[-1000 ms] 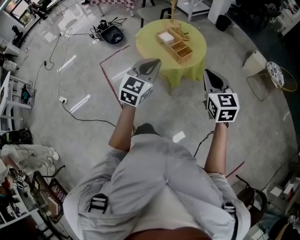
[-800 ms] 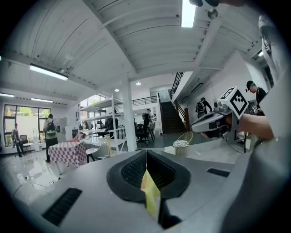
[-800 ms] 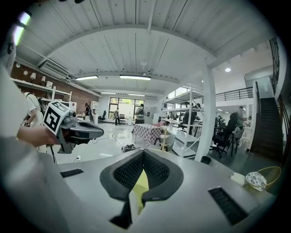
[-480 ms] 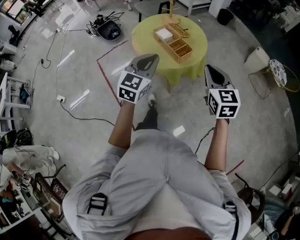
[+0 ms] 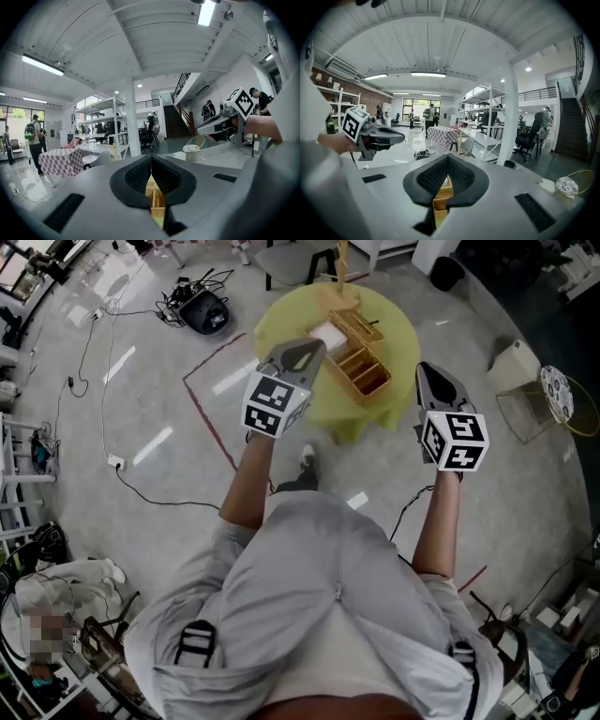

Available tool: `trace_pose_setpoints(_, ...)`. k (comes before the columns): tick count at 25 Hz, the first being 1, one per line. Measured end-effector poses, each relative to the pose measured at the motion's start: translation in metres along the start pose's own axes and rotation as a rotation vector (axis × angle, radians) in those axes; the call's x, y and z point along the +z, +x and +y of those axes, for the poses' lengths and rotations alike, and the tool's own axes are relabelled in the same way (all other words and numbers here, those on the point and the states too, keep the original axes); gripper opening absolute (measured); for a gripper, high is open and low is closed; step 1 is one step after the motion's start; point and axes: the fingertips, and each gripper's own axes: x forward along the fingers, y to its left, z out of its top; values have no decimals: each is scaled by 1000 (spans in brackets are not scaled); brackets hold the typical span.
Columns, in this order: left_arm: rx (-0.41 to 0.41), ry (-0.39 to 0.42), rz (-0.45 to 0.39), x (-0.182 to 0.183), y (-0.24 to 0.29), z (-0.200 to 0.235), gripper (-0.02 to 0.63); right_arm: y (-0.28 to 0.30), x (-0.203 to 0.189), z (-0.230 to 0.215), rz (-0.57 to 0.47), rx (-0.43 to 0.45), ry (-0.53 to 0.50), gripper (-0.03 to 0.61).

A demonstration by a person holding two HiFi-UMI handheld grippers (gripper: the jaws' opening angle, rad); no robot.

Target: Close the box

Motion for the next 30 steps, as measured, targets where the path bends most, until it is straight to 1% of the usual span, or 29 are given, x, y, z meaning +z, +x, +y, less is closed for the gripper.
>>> trace_pose_setpoints(7, -40, -11, 8, -4, 61, 82, 29, 93, 18, -21, 39, -35, 3, 23)
trace_pose_setpoints(12, -80, -14, 29, -16, 92, 122, 29, 143, 21, -29, 74, -61, 10, 23)
trace_pose_setpoints(17, -106, -51, 44, -28, 116, 142, 29, 174, 13, -38, 131, -76, 47, 23)
trace_pose_setpoints(20, -133, -57, 49, -36, 131, 143, 29, 191, -2, -47, 161, -66, 85, 23)
trace_pose_setpoints(23, -154, -65, 48, -45, 146, 145, 29, 208, -18, -56, 187, -49, 98, 25)
trace_pose_setpoints(27, -150, -66, 71, -60, 165, 150, 29, 235, -38, -75, 211, -16, 127, 50)
trace_pose_setpoints(30, -125, -82, 101, -71, 178, 157, 29, 258, -51, -86, 246, 32, 128, 80)
